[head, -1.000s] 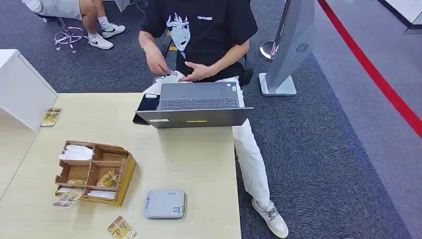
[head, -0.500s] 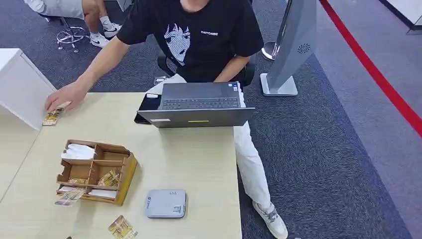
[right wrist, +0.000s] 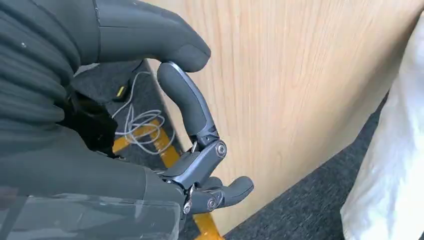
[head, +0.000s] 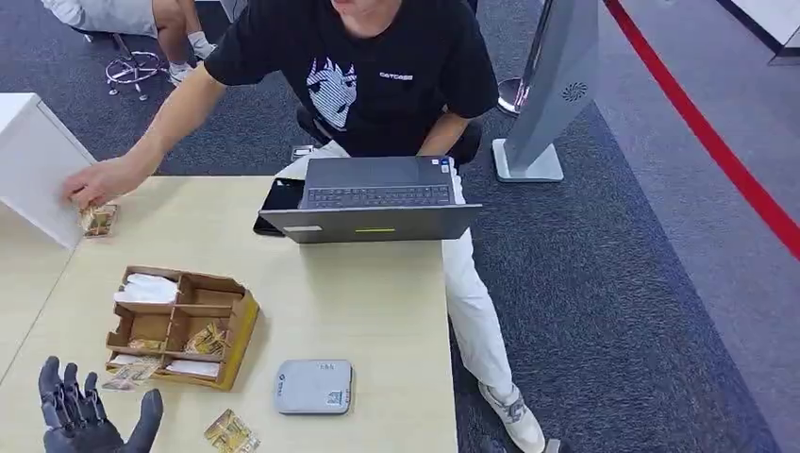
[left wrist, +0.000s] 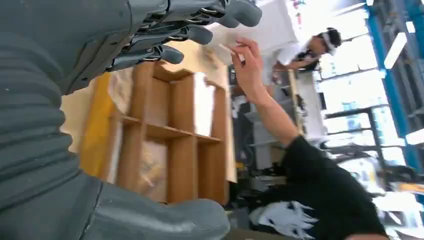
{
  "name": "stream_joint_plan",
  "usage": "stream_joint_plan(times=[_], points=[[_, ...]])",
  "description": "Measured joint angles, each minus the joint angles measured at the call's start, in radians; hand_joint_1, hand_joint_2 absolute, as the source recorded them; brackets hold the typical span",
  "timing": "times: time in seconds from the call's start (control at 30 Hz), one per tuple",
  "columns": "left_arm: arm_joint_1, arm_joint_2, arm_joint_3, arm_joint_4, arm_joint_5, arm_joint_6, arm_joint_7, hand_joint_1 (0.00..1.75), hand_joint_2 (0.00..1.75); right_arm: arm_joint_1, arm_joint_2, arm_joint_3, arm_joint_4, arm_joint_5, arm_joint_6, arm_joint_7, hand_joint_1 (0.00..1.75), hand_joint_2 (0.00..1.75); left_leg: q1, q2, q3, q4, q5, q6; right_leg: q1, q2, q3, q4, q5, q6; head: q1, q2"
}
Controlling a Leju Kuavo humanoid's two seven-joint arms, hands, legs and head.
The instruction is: Pass the card to the sensor for recognition and then transmit it.
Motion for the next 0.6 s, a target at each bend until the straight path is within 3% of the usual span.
stream_joint_plan(times=[0.17,0.3,0.37,0.43,0.53,0.6], points=[[0.012,-0.015,-0.033,-0.052,0.064,-0.023,-0.019,0.0,1.75,-0.005,0.001,0.0,0.003,0.008,0.0,-0.008,0.0,1.75,0.0,0.0,0.0,0.0,-0.001,-0.001,0.0,0.0,0.0,0.0,-0.001,0.0,0.0,0.0],[0.012,-0.018,-0.033,-0.084,-0.005,0.007,-0.029,0.0,1.75,-0.007,0.002,0.0,0.003,0.008,0.0,-0.008,0.0,1.75,0.0,0.0,0.0,0.0,-0.001,-0.001,0.0,-0.001,0.0,0.0,-0.001,0.001,0.0,0.0],[0.008,-0.011,-0.033,-0.106,-0.132,0.05,-0.021,0.0,1.75,-0.008,0.002,0.001,0.003,0.011,-0.003,-0.007,0.0,1.75,0.0,0.0,0.0,0.0,-0.001,-0.001,0.0,-0.001,0.0,0.0,-0.001,0.001,0.0,0.0],[-0.007,0.016,-0.033,-0.123,-0.333,0.13,0.02,0.0,1.75,-0.011,0.002,0.008,0.004,0.017,-0.014,-0.006,0.0,1.75,0.0,0.0,0.0,0.0,-0.001,-0.001,0.0,-0.001,0.0,0.0,-0.001,0.001,0.0,0.0],[-0.052,0.095,-0.033,-0.128,-0.713,0.281,0.148,0.0,1.75,-0.017,0.003,0.027,0.007,0.035,-0.031,0.0,0.0,1.75,0.0,0.0,0.0,0.0,0.0,-0.001,0.0,-0.001,0.0,0.0,-0.001,0.001,0.0,0.0],[-0.101,0.159,-0.033,-0.122,-1.01,0.371,0.267,0.0,1.75,-0.024,0.004,0.046,0.01,0.046,-0.043,0.006,0.0,1.75,0.001,0.0,0.0,0.0,0.0,-0.001,0.0,-0.001,0.0,0.001,-0.001,0.0,0.0,0.0]])
